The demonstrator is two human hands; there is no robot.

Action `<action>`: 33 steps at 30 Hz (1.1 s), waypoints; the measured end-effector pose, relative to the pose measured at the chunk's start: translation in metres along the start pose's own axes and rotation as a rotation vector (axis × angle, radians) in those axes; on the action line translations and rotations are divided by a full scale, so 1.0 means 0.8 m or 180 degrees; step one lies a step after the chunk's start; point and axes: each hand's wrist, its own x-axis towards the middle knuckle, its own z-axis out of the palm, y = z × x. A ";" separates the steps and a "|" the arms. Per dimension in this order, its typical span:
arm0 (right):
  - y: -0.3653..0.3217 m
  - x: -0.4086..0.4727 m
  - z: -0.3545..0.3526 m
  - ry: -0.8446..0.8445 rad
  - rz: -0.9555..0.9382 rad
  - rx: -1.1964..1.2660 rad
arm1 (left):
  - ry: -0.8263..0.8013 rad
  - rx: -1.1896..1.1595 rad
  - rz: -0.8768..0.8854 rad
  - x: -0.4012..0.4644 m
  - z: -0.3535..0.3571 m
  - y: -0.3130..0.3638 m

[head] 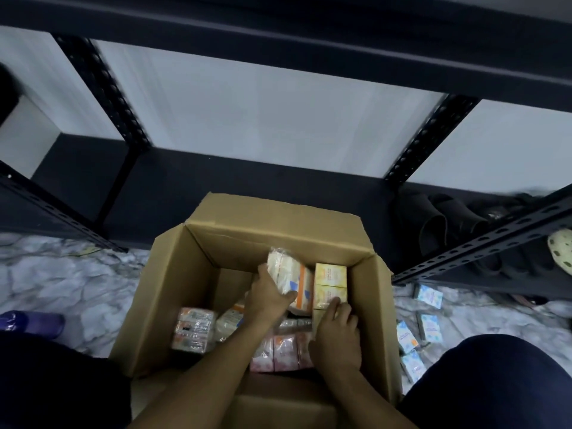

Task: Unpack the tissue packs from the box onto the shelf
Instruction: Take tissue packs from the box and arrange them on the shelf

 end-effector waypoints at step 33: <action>0.126 -0.138 -0.458 -0.0480 -0.1483 0.3800 | 0.1309 -0.0888 0.2309 -0.213 -0.359 0.148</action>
